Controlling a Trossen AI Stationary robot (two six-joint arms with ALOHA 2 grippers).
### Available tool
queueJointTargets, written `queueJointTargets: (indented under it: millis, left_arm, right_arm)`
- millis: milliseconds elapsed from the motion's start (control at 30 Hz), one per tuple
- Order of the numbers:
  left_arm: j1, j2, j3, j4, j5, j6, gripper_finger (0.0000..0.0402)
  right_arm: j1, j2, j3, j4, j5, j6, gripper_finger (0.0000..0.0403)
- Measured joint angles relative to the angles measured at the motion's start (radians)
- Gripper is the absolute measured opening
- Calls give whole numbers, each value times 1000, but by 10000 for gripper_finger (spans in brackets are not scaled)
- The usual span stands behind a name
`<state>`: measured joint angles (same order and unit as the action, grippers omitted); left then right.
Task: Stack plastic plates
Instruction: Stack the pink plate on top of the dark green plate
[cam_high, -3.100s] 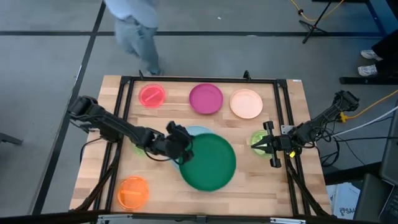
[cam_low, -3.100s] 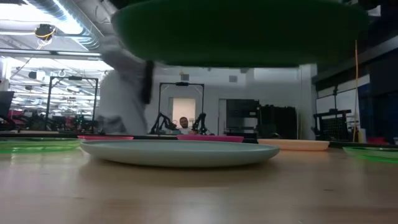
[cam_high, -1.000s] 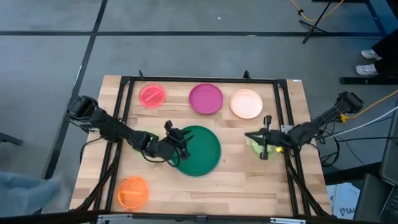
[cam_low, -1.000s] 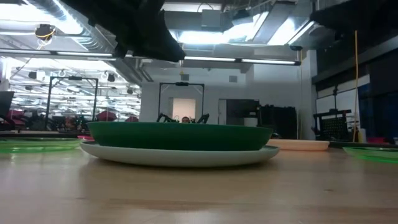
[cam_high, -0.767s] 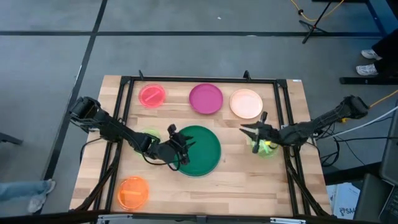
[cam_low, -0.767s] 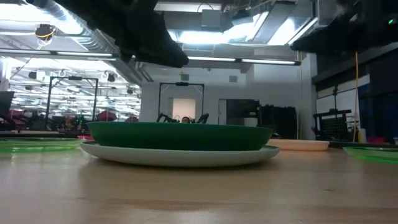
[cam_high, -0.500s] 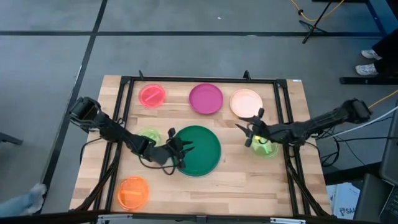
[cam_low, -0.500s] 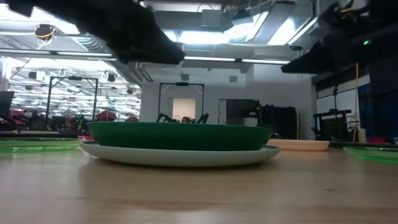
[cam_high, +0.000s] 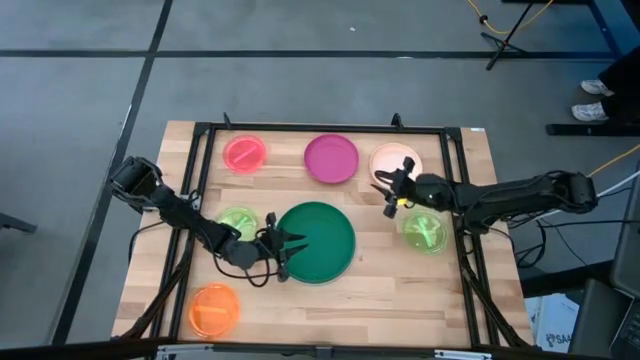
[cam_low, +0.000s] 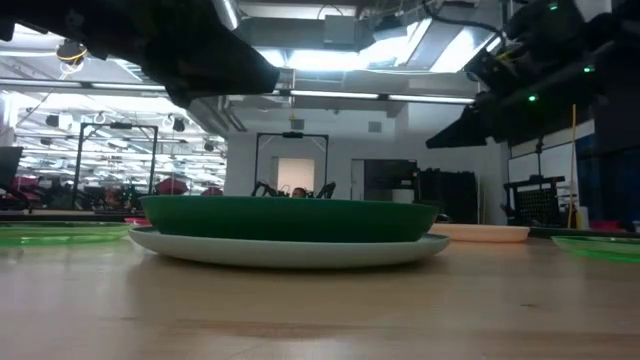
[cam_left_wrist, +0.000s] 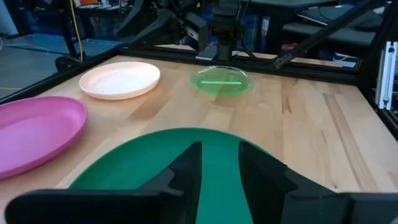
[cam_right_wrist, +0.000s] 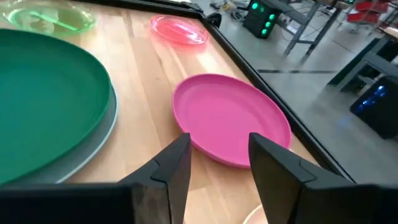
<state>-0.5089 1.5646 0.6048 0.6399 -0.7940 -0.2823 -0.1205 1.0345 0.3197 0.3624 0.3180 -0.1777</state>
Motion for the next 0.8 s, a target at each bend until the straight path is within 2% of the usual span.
queueJointTargets:
  millis: [367, 600, 800]
  left_arm:
    - [52, 0, 0, -2, -11, 30, 98]
    - [103, 0, 0, -4, 81, 23, 98]
    - [108, 0, 0, -9, 82, 14, 98]
  right_arm:
    - [-112, 219, 123, 23, -184, -93, 156]
    - [-109, 393, 224, 30, -210, -172, 156]
    - [-109, 511, 321, -25, -211, -228, 156]
